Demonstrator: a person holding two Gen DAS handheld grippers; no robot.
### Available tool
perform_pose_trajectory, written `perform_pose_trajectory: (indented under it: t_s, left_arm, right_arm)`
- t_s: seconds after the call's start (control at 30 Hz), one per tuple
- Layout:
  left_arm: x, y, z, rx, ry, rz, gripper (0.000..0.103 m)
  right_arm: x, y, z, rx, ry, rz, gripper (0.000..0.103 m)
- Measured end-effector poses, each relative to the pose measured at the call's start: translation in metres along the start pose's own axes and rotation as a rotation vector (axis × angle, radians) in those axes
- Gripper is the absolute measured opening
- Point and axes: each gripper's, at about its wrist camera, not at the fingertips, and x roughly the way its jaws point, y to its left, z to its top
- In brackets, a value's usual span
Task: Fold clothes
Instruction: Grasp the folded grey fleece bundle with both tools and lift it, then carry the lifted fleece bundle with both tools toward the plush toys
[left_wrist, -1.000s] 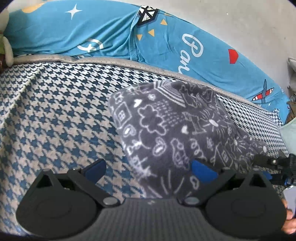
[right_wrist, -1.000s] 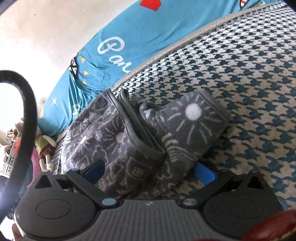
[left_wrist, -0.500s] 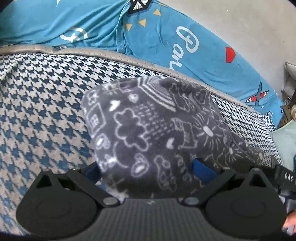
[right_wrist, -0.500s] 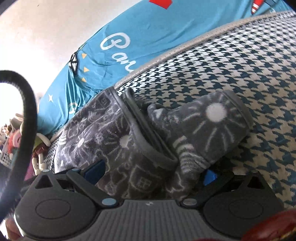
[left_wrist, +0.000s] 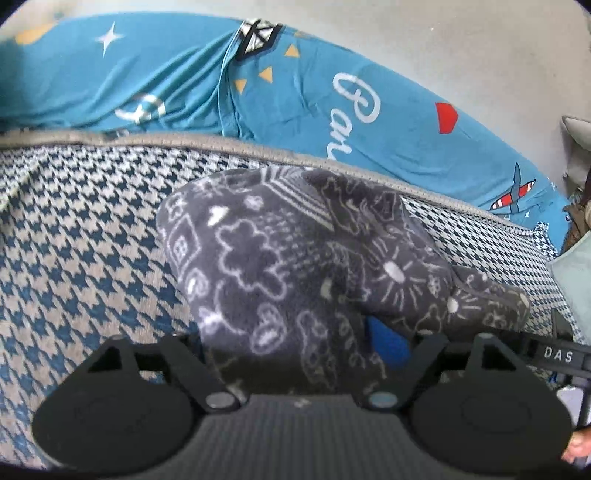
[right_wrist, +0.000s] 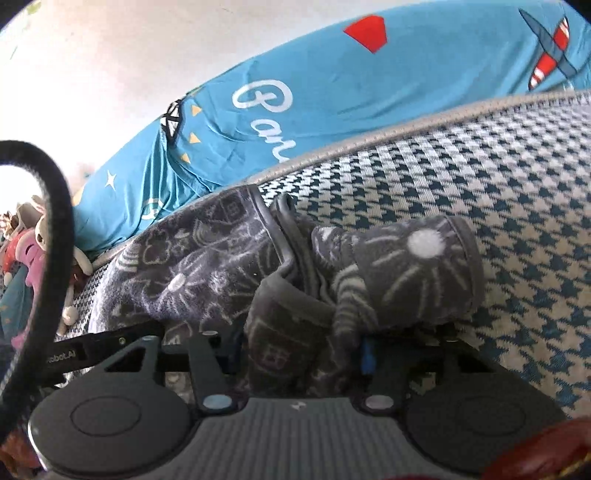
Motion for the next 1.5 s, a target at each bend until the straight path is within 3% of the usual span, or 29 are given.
perform_pose_trajectory:
  t_s: [0.2, 0.63, 1.33, 1.5]
  left_arm:
    - [-0.013, -0.008, -0.001, 0.053, -0.052, 0.038, 0.069]
    - [-0.051, 0.017, -0.002, 0.024, -0.113, 0.143, 0.068]
    - [-0.109, 0.078, -0.020, -0.074, -0.126, 0.294, 0.068]
    - [-0.114, 0.090, -0.025, -0.087, -0.113, 0.312, 0.068]
  right_arm:
    - [-0.013, 0.020, 0.002, -0.109, -0.062, 0.005, 0.044]
    - [-0.010, 0.064, 0.001, -0.195, -0.098, 0.081, 0.043]
    - [0.019, 0.133, -0.027, -0.243, -0.031, 0.214, 0.043]
    - [0.034, 0.138, -0.034, -0.226, 0.027, 0.218, 0.044]
